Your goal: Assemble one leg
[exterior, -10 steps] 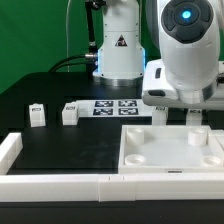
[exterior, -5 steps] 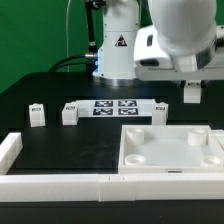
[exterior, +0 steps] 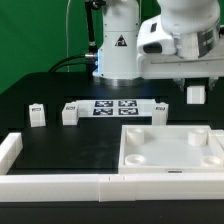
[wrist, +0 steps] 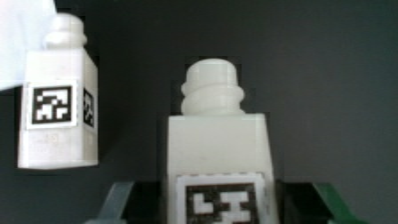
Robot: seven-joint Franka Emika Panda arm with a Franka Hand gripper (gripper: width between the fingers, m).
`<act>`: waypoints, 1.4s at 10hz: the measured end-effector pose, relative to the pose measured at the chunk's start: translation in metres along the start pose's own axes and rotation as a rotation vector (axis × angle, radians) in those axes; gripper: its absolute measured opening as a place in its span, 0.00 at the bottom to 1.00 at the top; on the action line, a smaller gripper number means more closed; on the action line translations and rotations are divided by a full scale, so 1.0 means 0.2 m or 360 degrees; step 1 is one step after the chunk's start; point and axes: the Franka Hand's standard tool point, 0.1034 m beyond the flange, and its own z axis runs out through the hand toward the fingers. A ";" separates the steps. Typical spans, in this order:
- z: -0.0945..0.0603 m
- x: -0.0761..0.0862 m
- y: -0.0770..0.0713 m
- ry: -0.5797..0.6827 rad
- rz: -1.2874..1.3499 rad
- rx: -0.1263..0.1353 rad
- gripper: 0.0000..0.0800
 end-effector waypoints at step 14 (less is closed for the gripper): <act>-0.21 0.30 -0.07 0.1137 -0.0465 0.0014 0.36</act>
Offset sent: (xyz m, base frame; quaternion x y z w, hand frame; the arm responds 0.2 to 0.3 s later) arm 0.0290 -0.0212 0.0102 -0.0391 0.1723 -0.0866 0.9805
